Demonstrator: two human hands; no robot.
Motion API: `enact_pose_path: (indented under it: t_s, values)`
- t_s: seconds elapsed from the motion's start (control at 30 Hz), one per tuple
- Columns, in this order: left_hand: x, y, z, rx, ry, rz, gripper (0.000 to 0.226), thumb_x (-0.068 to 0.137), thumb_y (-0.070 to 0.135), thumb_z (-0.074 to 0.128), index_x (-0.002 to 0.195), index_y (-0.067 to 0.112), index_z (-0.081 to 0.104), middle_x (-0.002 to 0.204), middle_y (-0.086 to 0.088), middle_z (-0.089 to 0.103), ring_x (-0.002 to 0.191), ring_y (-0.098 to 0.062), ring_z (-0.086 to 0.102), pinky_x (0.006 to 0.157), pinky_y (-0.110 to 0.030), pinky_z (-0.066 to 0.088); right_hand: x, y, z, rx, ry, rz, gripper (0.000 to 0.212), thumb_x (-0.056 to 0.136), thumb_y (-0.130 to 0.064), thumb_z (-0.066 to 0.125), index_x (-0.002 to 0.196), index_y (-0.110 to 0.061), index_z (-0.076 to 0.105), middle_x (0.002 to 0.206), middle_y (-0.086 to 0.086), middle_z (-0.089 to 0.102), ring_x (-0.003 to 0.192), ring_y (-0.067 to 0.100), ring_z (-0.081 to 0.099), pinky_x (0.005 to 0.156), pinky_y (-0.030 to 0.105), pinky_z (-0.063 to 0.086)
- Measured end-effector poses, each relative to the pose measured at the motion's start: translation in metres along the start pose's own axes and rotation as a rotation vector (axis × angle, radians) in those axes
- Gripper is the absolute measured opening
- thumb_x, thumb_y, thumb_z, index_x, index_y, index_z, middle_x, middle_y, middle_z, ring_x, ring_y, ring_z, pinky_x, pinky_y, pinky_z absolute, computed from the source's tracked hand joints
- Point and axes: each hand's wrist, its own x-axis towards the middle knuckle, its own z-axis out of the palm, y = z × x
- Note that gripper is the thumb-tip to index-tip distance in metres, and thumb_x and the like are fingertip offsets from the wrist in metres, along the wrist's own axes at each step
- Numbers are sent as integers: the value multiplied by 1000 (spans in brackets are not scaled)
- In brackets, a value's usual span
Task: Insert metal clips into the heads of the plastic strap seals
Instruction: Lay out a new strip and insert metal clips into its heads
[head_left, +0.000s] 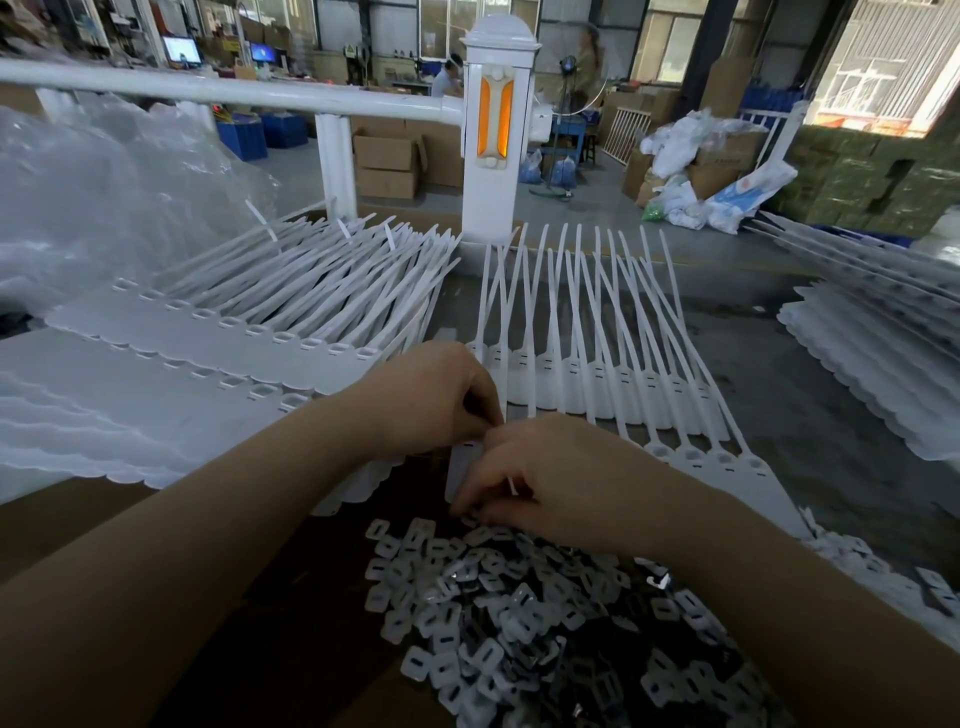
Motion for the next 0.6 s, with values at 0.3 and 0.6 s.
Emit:
enact_pose_path:
  t_s: [0.3,0.6]
  values:
    - [-1,2,-2,-13,-14,-25,11,83,17,71,85,24,78,68,15,67,63,5,60,60,-14,47,1,2,0,140,87,124,11,91,-25,64,94,-31,73,83,-25,59,75,-11,55,72,8,43]
    - [-5,10,-8,-845,-133,-246,12,86,3,69,96,8,68,91,-8,76,82,-16,72,69,-21,56,-6,21,-17,883,506,575,9,88,-13,68,83,-17,73,72,-2,73,56,5,59,50,16,47]
